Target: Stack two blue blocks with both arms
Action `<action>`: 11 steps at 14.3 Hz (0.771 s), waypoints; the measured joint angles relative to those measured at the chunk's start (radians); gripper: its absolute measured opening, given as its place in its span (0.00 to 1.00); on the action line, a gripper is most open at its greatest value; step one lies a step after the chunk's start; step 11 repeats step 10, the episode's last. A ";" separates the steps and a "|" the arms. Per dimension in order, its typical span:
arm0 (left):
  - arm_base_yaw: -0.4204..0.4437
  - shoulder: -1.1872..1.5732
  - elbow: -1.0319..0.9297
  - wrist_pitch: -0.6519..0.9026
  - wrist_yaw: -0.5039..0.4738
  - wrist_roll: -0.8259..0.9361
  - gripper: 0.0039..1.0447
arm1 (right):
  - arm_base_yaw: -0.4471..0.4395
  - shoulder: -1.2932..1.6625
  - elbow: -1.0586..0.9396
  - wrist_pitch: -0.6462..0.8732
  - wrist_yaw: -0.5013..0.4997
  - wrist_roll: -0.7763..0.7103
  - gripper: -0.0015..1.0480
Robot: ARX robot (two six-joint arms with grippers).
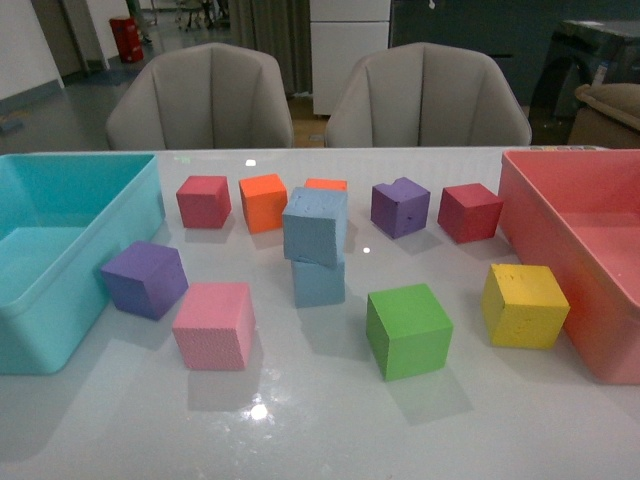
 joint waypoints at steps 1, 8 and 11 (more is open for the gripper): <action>0.000 0.000 0.000 0.000 0.000 0.001 0.96 | 0.000 0.000 0.000 0.000 0.000 0.000 0.94; 0.000 0.000 0.000 0.000 0.000 0.002 0.94 | 0.000 0.000 0.000 0.000 0.000 0.000 0.94; 0.000 0.000 0.000 0.000 0.000 0.002 0.94 | 0.000 0.000 0.000 0.000 0.000 0.000 0.94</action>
